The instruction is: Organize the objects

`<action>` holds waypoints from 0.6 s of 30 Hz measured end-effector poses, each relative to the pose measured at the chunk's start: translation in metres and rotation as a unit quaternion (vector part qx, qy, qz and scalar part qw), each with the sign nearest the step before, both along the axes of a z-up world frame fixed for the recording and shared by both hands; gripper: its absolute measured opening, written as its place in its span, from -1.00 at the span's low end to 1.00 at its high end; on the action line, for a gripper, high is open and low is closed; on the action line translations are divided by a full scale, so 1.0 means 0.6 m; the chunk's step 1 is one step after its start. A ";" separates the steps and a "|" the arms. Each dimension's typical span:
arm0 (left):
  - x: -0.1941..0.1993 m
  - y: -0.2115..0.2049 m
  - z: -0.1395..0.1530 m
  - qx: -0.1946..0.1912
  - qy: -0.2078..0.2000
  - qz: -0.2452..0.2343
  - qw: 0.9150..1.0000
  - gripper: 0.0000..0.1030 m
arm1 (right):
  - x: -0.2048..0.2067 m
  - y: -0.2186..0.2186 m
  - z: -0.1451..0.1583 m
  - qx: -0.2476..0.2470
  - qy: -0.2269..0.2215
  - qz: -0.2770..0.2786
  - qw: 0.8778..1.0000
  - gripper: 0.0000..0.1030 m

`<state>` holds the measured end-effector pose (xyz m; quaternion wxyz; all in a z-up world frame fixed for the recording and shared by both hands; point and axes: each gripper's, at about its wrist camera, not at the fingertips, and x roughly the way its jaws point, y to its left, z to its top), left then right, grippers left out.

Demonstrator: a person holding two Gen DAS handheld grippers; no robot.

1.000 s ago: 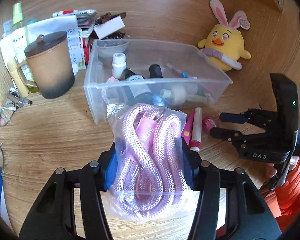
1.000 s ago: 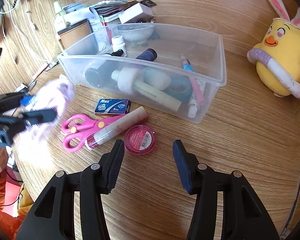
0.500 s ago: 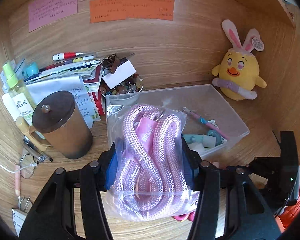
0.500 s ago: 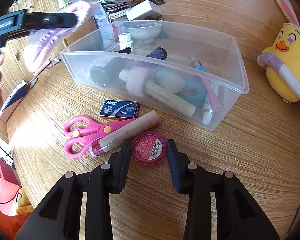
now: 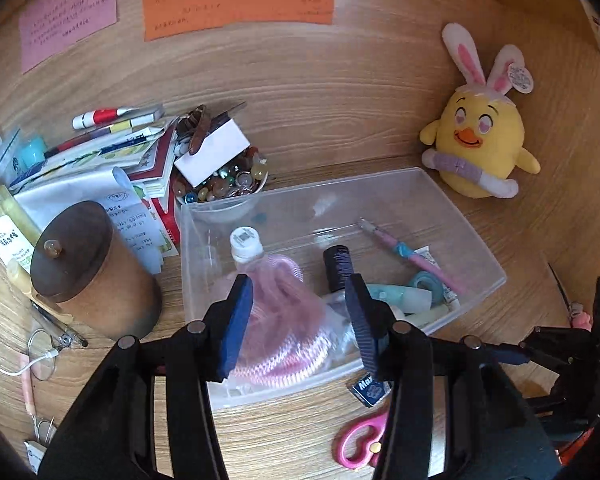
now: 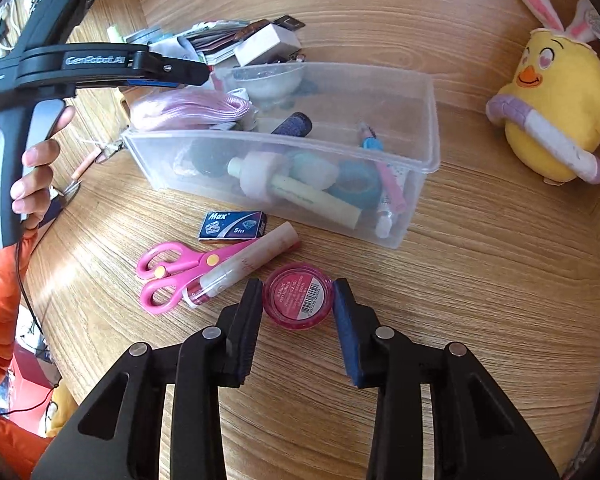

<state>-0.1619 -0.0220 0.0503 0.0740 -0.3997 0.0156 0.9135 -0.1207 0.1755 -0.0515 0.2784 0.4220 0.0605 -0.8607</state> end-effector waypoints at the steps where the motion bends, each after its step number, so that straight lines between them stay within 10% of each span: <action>1: 0.009 0.007 0.005 -0.003 0.007 -0.005 1.000 -0.07 | 0.001 0.002 0.004 -0.002 0.003 -0.002 1.000 -0.37; 13: 0.089 0.105 -0.026 0.005 -0.010 -0.096 0.995 -0.07 | -0.001 0.038 0.052 -0.021 0.043 -0.035 0.998 -0.37; 18: 0.089 0.142 -0.086 -0.003 -0.060 -0.120 0.991 -0.43 | -0.005 0.058 0.075 -0.028 0.061 -0.051 0.996 -0.37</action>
